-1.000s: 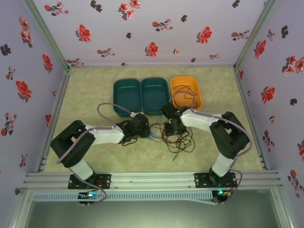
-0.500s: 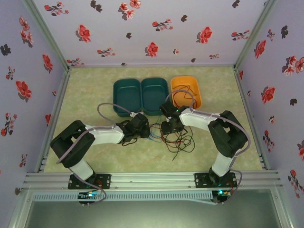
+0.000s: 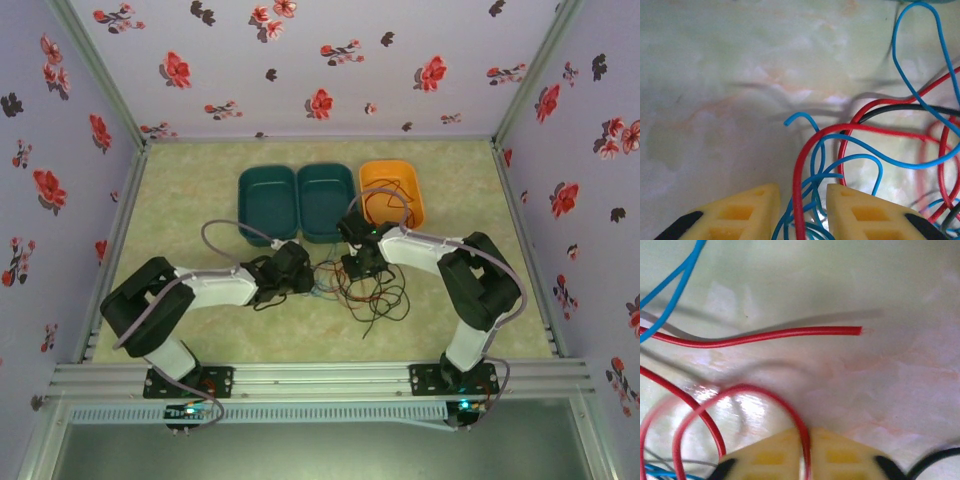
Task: Untangle the cables
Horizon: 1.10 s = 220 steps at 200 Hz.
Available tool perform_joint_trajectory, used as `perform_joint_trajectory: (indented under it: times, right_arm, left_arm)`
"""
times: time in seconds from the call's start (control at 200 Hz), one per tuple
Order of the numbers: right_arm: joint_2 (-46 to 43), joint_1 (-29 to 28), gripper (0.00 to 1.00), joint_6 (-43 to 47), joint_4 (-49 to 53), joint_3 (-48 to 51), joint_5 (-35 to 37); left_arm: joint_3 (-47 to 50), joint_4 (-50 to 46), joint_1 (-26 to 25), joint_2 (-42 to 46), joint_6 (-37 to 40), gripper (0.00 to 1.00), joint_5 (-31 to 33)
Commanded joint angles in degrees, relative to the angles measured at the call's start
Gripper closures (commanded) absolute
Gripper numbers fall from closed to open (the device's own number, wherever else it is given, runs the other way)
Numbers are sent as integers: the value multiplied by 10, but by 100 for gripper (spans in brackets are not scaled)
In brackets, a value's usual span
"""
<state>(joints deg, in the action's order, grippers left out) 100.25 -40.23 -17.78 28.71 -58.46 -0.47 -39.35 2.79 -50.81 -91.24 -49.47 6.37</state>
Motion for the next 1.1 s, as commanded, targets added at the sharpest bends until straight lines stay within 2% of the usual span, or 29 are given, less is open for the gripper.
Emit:
perform_joint_trajectory:
  times: [0.0, 0.25, 0.425, 0.575, 0.92, 1.095]
  right_arm:
    - [8, -33, 100, -6, -41, 17, -65]
    - [-78, -64, 100, -21, -47, 29, -6]
    - [-153, -72, 100, -31, -25, 26, 87]
    - [-221, -72, 100, -36, -18, 27, 140]
    - [-342, -73, 100, -41, -23, 6, 172]
    - [-368, -73, 100, -42, -30, -16, 168]
  left_arm:
    - [30, -51, -6, 25, -23, 69, 1]
    - [62, -73, -6, 84, -50, 69, 50]
    - [61, -98, -7, 93, -63, 69, 76]
    - [60, -101, -6, 93, -69, 70, 84]
    - [60, -103, -6, 88, -70, 71, 84]
    - [58, -102, -7, 87, -65, 70, 85]
